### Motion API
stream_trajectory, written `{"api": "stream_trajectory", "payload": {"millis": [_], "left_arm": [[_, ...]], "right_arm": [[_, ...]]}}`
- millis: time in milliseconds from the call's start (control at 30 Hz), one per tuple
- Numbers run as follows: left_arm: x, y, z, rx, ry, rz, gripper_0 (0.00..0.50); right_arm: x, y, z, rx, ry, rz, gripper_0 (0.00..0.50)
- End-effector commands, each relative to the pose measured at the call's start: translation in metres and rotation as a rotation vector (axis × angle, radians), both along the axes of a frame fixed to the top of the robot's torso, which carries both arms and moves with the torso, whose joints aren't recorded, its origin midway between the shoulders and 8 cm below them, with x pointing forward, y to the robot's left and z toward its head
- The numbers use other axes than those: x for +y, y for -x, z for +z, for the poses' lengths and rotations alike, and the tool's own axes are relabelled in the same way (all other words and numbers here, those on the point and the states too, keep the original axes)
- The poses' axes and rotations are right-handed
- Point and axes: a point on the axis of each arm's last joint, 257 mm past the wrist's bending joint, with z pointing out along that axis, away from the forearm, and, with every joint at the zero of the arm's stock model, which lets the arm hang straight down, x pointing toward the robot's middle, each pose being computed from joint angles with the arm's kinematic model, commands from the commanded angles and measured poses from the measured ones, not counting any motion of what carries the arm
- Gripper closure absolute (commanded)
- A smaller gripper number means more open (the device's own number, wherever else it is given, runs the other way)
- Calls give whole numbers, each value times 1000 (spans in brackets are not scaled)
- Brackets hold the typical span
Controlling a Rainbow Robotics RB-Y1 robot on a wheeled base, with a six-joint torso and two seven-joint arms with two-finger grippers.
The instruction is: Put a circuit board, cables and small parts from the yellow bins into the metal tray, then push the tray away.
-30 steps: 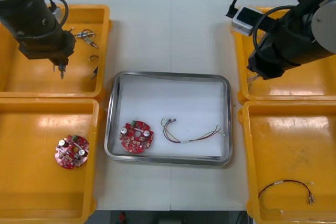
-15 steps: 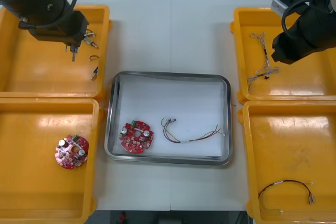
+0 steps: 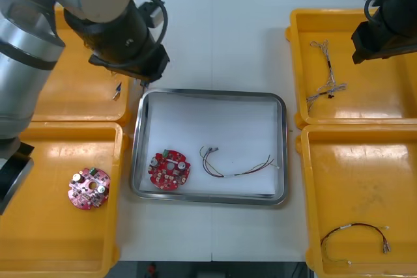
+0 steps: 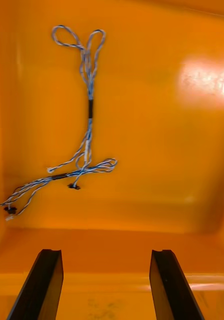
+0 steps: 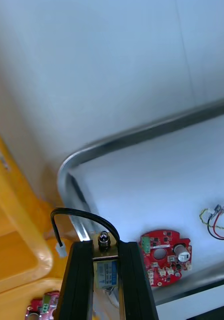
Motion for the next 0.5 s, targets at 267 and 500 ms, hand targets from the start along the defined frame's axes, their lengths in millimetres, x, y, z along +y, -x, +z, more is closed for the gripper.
{"api": "stream_trajectory", "payload": {"millis": [267,500], "left_arm": [[-6,20,-68,67,-88,85,500],[-13,3,-95,48,-84,101,498]], "right_arm": [[3,-54,34,-112,-56,-70,0],[7,-75,22,-136,-84,-100,0]]}}
